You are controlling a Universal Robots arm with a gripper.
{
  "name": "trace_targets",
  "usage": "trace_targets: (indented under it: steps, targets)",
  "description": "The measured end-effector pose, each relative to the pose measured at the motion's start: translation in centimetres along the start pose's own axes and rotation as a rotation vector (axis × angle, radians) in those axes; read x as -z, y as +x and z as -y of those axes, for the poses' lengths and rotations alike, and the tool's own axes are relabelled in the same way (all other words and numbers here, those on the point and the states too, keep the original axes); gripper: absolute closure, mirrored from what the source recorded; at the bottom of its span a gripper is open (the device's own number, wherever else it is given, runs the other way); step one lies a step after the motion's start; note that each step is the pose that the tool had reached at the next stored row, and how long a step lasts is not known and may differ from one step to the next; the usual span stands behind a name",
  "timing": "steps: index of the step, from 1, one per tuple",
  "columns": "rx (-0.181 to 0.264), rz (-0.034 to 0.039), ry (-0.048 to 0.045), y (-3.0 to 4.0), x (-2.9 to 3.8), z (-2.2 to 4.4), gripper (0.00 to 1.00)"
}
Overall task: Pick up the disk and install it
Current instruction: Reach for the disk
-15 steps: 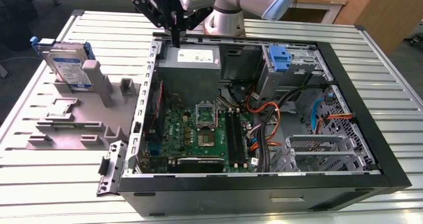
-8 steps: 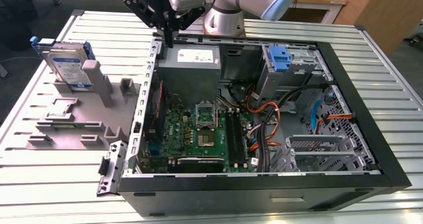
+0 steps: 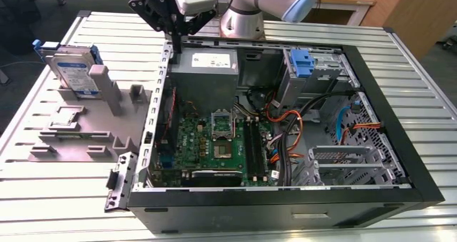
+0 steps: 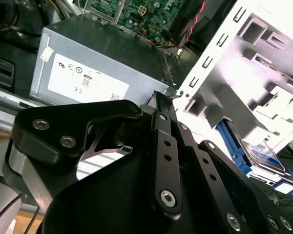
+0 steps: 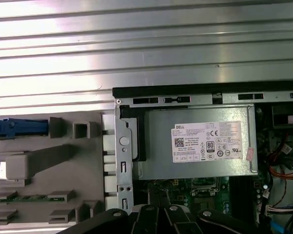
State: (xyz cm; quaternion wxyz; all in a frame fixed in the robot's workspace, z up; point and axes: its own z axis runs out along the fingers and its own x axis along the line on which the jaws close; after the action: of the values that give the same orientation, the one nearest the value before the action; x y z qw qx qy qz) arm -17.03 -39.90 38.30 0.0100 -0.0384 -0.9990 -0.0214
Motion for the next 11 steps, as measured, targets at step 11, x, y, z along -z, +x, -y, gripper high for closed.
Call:
trace_targets:
  steps: [11]
  targets:
    - [-0.001, -0.0272, 0.0020, 0.83, -0.67, 0.09, 0.90]
